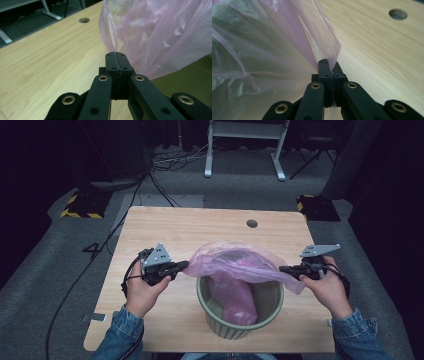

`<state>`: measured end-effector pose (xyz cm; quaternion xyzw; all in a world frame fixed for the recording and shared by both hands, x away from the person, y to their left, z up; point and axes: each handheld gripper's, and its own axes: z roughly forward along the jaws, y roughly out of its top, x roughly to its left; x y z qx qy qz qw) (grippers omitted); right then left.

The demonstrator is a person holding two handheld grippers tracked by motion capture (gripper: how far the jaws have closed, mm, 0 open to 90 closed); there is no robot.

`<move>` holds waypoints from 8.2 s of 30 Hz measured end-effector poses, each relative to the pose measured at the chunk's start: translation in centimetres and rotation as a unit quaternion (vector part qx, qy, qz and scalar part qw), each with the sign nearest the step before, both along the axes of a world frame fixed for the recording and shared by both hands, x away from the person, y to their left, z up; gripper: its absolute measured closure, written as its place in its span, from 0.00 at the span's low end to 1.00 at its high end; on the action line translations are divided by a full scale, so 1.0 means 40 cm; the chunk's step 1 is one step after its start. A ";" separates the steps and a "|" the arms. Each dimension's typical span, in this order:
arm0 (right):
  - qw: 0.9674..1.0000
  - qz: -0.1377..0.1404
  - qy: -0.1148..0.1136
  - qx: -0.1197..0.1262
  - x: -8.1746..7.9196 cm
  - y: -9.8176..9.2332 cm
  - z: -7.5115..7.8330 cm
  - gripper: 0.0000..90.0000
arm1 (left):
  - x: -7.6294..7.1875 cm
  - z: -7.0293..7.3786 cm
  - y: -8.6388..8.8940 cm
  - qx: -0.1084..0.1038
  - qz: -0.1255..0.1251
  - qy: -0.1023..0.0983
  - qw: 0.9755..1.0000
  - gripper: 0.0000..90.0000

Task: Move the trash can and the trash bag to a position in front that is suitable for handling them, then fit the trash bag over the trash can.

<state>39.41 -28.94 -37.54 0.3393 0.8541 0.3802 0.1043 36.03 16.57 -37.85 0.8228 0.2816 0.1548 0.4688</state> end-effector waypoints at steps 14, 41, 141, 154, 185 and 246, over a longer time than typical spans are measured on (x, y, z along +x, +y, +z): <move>0.997 0.006 0.075 -0.019 -0.043 -0.028 -0.151 1.00 | -0.032 -0.095 0.033 0.018 -0.007 0.055 0.998 1.00; 0.988 0.012 -0.136 0.072 -0.193 -0.095 -0.008 0.37 | -0.164 -0.022 0.042 -0.019 0.000 -0.043 0.999 0.28; 0.974 0.162 -0.036 0.151 -0.118 -0.053 -0.100 1.00 | -0.068 -0.099 -0.074 -0.056 -0.178 -0.005 0.983 0.68; 0.996 0.076 0.001 0.045 -0.128 -0.062 -0.213 1.00 | -0.030 -0.182 -0.071 0.004 -0.140 0.075 0.987 1.00; 0.999 0.044 0.009 -0.013 -0.107 -0.010 -0.208 1.00 | -0.078 -0.213 -0.112 0.025 -0.173 0.096 0.980 1.00; 0.980 0.099 -0.117 0.126 -0.088 0.100 0.244 0.26 | -0.072 -0.246 0.111 0.033 0.079 0.055 0.995 0.31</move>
